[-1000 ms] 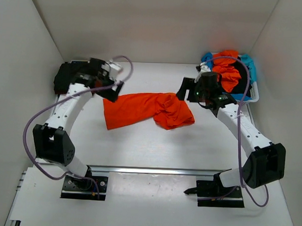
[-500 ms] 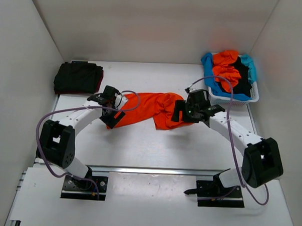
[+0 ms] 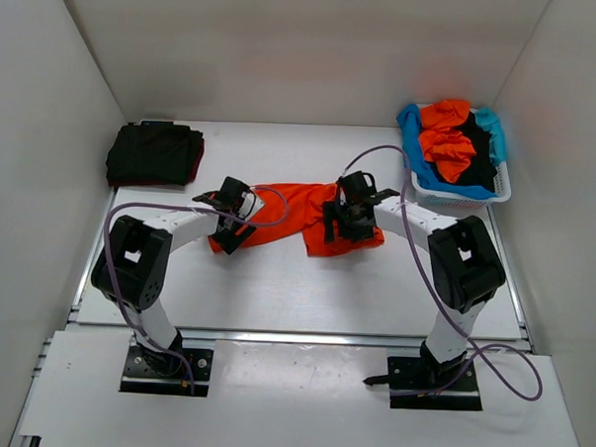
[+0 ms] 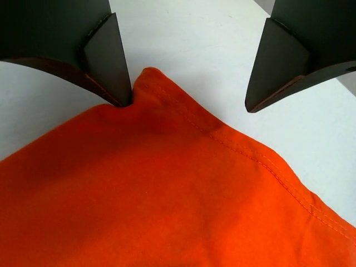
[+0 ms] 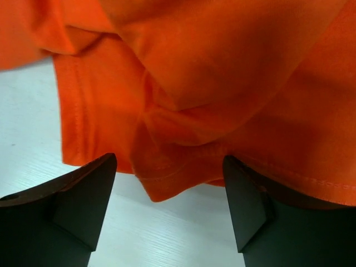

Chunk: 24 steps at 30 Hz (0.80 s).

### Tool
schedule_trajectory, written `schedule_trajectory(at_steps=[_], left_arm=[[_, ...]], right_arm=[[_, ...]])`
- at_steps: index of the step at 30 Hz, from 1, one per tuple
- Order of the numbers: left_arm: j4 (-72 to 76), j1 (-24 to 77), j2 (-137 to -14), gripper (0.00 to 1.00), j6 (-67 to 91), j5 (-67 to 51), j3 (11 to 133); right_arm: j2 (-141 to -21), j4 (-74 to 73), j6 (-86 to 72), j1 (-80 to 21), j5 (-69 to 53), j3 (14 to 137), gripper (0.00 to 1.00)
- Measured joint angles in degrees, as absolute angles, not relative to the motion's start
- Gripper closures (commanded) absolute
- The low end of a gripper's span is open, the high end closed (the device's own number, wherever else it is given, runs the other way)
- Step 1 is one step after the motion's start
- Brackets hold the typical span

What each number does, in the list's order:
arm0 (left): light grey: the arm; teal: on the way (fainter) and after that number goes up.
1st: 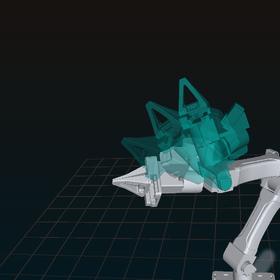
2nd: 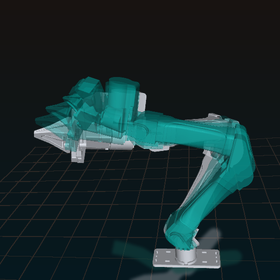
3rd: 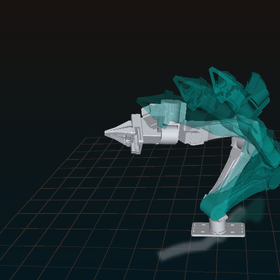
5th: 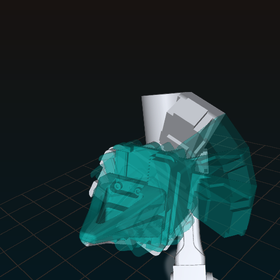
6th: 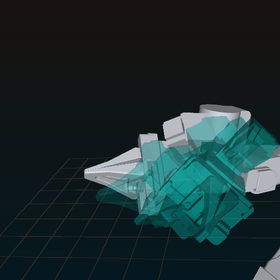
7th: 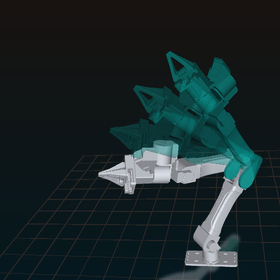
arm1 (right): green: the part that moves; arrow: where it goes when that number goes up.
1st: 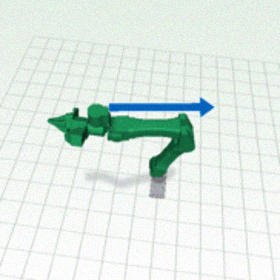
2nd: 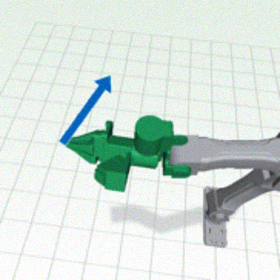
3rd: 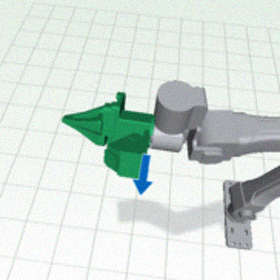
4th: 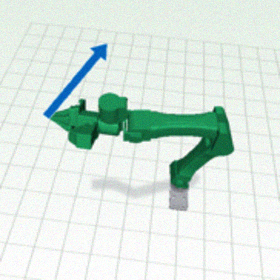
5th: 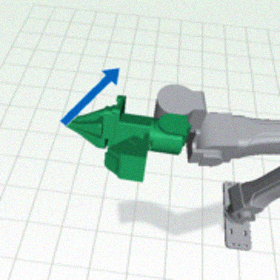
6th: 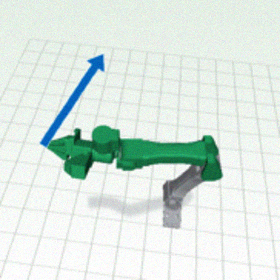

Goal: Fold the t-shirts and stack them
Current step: Flatten out the tshirt

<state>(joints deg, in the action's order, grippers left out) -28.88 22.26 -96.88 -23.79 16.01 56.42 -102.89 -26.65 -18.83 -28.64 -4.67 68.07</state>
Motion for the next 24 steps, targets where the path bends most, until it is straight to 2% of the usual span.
schedule_trajectory(at_steps=[2, 3, 5, 6, 7, 8, 9, 16, 21, 24], left_arm=[[-27.8, 22.3, -97.3, 0.25, -24.1, 16.9, 56.4], [-27.4, 22.4, -97.6, 0.29, -24.1, 17.0, 56.5], [-26.7, 22.6, -98.3, 0.45, -24.2, 17.0, 56.6], [-26.5, 22.6, -98.7, 0.56, -24.2, 16.9, 56.6], [-26.5, 22.6, -99.0, 0.63, -24.2, 16.7, 56.6], [-26.5, 22.6, -99.4, 0.89, -24.4, 16.3, 56.6], [-26.5, 22.7, -99.6, 0.94, -24.1, 16.1, 56.6], [-30.0, 20.5, -98.6, 0.95, -24.3, 14.3, 58.2], [-37.5, 14.9, -90.7, 0.94, -23.9, 11.0, 68.2], [-38.9, 13.3, -81.5, 0.95, -24.1, 11.2, 72.8]], right_arm=[[-104.0, -27.4, -18.2, -28.7, -4.3, 68.6, 0.34], [-104.5, -27.6, -17.9, -28.7, -4.2, 68.8, 0.39], [-105.0, -28.2, -17.4, -28.7, -4.1, 68.8, 0.71], [-105.2, -28.4, -17.2, -28.5, -4.4, 68.8, 0.83], [-105.3, -28.6, -17.1, -28.4, -4.6, 68.8, 0.98], [-105.4, -28.7, -17.2, -28.3, -5.0, 68.8, 1.00], [-105.4, -28.8, -17.5, -28.1, -5.2, 68.8, 1.00], [-100.7, -31.2, -16.9, -24.9, -5.8, 68.7, 1.00], [-84.2, -32.2, -15.9, -20.4, -4.2, 68.8, 1.00], [-73.6, -32.6, -14.7, -19.0, -2.6, 69.5, 1.00]])
